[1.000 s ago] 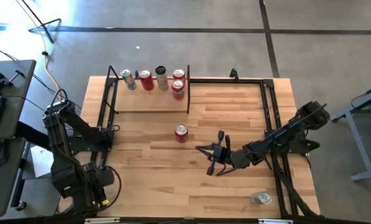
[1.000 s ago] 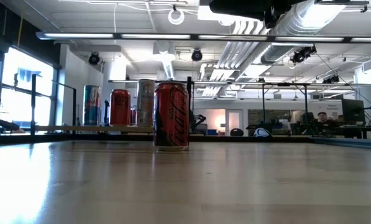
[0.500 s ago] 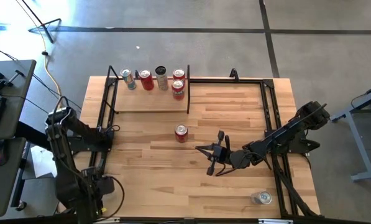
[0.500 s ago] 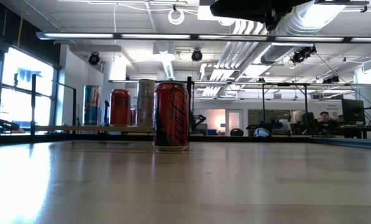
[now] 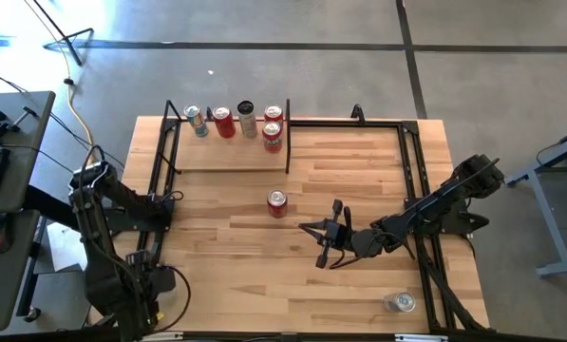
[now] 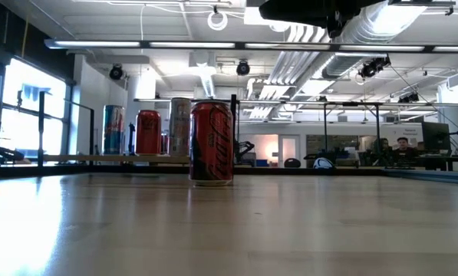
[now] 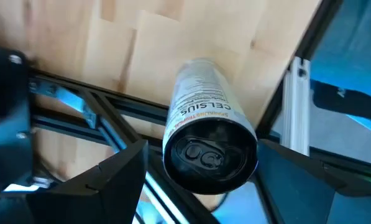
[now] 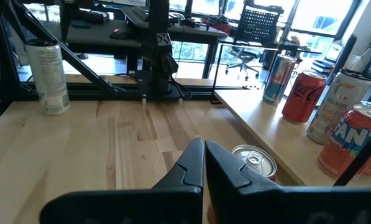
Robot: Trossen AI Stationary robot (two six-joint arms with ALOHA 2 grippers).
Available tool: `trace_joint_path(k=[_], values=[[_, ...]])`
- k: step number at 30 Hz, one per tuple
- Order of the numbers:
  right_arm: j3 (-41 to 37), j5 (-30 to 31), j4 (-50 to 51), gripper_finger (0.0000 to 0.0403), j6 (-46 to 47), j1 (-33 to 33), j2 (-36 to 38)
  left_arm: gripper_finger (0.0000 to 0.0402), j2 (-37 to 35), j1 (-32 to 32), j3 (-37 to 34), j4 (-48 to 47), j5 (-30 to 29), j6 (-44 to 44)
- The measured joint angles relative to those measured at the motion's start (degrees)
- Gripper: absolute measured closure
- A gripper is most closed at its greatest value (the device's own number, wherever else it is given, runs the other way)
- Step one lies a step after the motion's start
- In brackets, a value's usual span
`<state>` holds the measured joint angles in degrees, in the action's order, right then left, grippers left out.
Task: Place canned beverage on shelf
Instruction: Put the white yellow soda can aligned with the other white soda yellow can on the shelf
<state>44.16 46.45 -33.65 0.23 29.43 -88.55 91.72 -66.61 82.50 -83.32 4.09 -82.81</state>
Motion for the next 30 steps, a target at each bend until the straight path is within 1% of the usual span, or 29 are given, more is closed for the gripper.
trace_joint_path(k=[6,15,21,26,30], values=[[0.00,-0.12,0.00,0.0403,0.00,0.00,0.00,0.0108,-1.45,0.00,-0.29,-0.74,-2.11,-0.47],[0.00,-0.38,0.00,0.0403,0.00,-0.02,0.00,0.0108,-3.69,0.22,-0.35,-1.26,-1.21,-7.06],[0.00,-1.53,0.00,0.0403,0.00,0.00,0.00,0.0108,-6.33,0.19,-0.30,-0.97,-3.52,-8.15],[0.00,-1.91,0.16,0.0403,0.00,-0.02,0.00,0.0108,-9.68,-2.23,-0.23,-0.80,-4.02,-9.60],[0.00,-1.91,0.36,0.0403,0.01,-0.01,0.00,0.0108,-11.86,-4.82,-0.18,0.57,-7.20,-12.55]])
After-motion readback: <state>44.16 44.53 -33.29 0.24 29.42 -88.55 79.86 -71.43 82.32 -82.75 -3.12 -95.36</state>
